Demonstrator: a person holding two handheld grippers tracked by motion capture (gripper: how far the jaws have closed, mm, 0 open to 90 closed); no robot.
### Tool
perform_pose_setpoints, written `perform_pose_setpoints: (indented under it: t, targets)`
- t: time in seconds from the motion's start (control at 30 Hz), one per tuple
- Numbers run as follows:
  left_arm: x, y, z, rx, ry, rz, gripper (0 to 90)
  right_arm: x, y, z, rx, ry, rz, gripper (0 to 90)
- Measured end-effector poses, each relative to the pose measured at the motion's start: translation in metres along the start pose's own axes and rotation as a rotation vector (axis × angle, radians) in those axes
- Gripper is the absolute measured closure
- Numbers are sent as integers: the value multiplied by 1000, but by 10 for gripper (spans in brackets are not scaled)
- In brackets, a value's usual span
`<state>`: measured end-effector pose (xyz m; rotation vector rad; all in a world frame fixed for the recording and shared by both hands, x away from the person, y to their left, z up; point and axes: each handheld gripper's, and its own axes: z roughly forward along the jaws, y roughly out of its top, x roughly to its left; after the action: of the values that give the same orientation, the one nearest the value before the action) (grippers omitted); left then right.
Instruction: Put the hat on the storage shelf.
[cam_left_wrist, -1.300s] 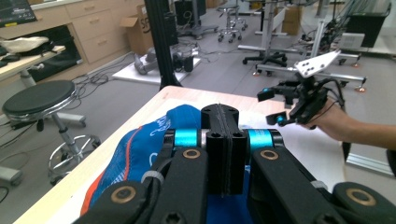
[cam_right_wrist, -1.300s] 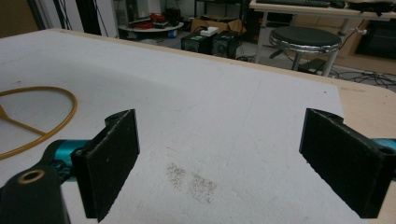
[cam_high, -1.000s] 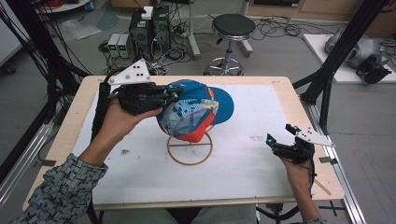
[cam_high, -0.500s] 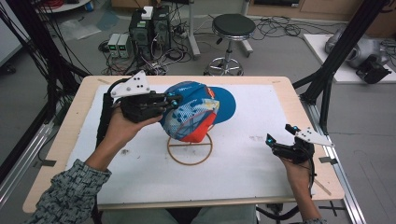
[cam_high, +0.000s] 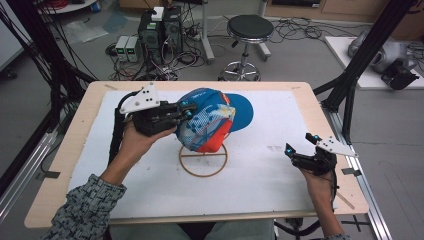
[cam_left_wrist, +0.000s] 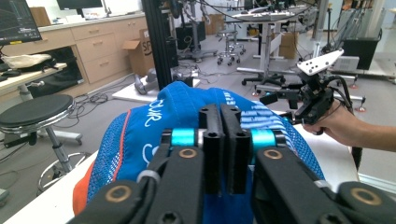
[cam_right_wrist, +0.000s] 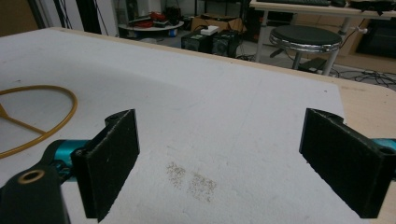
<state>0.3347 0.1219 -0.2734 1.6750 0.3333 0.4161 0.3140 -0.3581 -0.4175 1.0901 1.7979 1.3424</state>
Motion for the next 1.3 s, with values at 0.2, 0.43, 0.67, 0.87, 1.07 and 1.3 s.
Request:
perform_pose_setpoints:
  t: [0.2, 0.43, 0.67, 0.87, 1.07, 1.3]
  targets:
    - [1, -6, -2, -29, -9, -3, 731, 0, 0, 0, 0, -2, 0, 112]
    - [-1, -10, -5, -95, 10, -21, 614, 0, 0, 0, -1, -1, 0, 112]
    - [-1, -13, -13, -132, 35, -27, 548, 0, 0, 0, -2, -1, 0, 112]
    - [2, -14, -33, -160, 89, -24, 522, -1, 0, 2, -9, 1, 4, 112]
    - [10, -22, -53, -157, 178, -30, 483, -1, 1, 5, -15, 3, 12, 113]
    - [21, -36, -77, -134, 278, -37, 463, -6, 2, 9, -31, 6, 45, 114]
